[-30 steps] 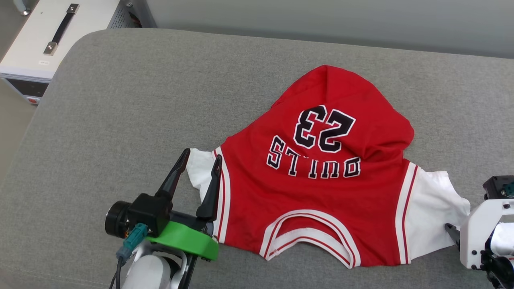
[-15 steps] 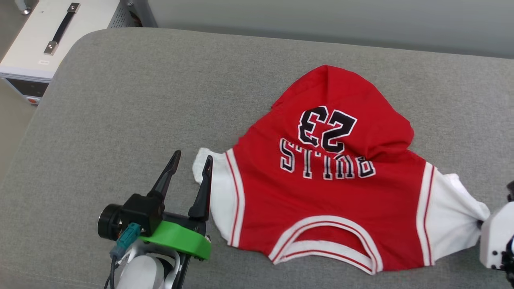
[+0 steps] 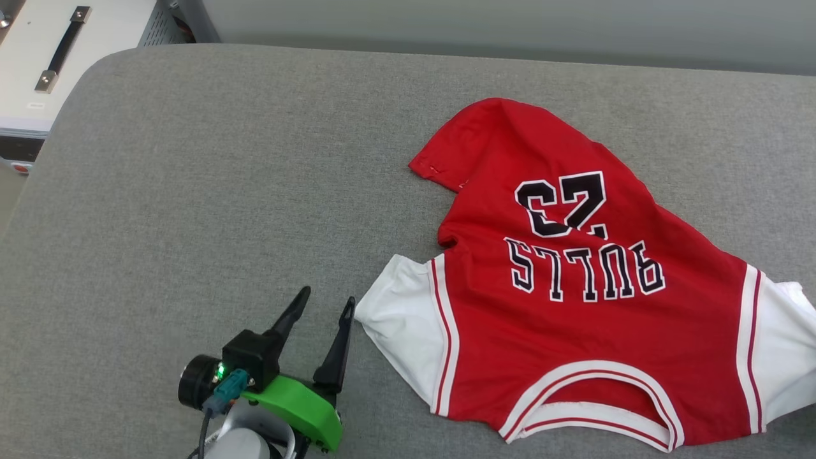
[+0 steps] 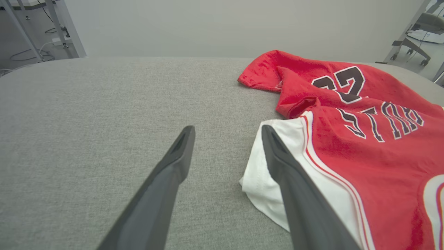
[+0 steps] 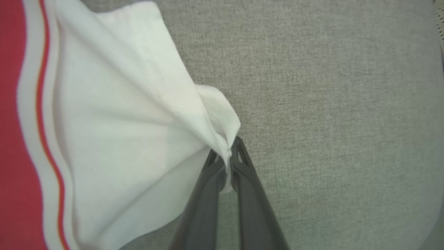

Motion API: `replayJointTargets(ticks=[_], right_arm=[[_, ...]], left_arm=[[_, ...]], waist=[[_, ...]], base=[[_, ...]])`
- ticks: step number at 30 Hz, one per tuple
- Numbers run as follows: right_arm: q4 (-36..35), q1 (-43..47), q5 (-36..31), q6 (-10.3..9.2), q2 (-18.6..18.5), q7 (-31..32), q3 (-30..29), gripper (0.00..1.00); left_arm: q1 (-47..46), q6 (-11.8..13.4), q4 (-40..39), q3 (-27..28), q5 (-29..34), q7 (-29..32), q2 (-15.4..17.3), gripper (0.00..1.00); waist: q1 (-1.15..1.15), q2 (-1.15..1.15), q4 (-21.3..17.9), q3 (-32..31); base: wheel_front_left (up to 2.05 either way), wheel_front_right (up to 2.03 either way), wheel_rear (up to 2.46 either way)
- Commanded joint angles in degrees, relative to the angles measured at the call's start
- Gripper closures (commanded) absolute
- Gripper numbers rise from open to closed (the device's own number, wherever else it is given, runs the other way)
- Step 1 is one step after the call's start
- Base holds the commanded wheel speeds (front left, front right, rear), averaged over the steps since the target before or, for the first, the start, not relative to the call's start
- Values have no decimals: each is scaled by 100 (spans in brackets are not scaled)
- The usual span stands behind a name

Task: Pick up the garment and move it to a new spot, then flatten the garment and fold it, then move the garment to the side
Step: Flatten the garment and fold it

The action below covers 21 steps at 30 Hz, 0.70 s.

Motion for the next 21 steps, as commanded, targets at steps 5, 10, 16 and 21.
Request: replayJointTargets(ticks=[5, 10, 16, 21], right_arm=[[79, -128, -105, -11, 106, -65, -16, 100], [56, -201, -153, -11, 167, -76, -8, 100], [-52, -301, -179, -11, 235, -44, 67, 100], [-140, -357, -162, -11, 236, -12, 143, 100]], left_arm=[[-377, -17, 419, -821, -653, 689, 486, 0], [-718, -17, 342, -1320, -1014, 1582, 916, 0], [-1054, 12, 360, -1458, -1035, 2284, 955, 0], [-1250, 80, 457, -1567, -977, 2544, 898, 0]], waist=[[0, 0, -45, 54], [0, 0, -62, 96], [0, 0, -135, 173], [0, 0, -200, 249]], base=[[0, 0, 0], [0, 0, 0], [0, 0, 0], [0, 0, 0]])
